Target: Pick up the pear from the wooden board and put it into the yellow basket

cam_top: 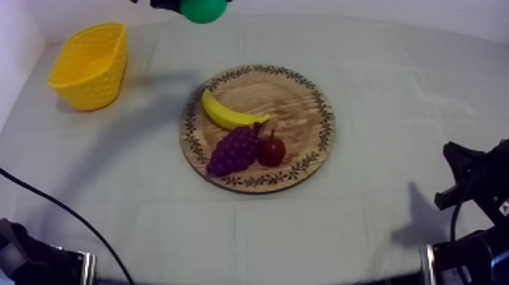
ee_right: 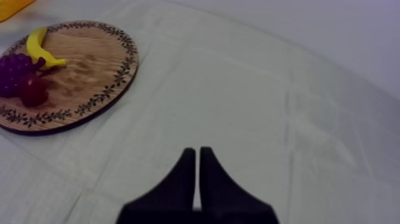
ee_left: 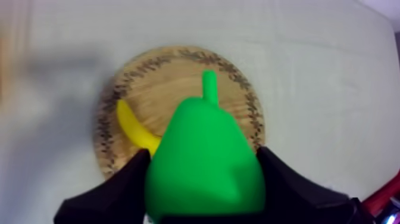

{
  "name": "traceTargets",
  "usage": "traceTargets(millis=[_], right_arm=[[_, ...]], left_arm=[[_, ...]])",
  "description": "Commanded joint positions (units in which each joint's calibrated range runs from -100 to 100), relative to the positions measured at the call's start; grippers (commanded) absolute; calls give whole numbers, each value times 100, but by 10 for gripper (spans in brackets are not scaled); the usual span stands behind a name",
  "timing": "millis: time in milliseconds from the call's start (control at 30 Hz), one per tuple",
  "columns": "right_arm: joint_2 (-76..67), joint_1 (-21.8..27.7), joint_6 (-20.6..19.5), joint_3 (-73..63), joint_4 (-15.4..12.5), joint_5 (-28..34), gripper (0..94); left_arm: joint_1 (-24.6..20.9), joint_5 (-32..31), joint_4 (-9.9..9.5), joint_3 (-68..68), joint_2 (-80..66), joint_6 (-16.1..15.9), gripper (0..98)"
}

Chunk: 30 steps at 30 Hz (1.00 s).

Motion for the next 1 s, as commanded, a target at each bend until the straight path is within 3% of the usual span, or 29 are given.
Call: traceTargets(millis=[0, 233, 633, 967], right_arm=[[-4, 0, 3, -5, -1, 2, 4], [-4, 0, 2, -5, -1, 2, 4], [-4, 0, 2, -5, -1, 2, 4], [-4, 0, 2, -5, -1, 2, 4]], left_arm=[[-250, -5, -37, 257, -251, -20, 405], [-956, -4, -205, 939, -883, -153, 408], [-2181, -19, -321, 1650, -1635, -484, 394], [-2646, -73, -352, 1802, -1652, -648, 395]])
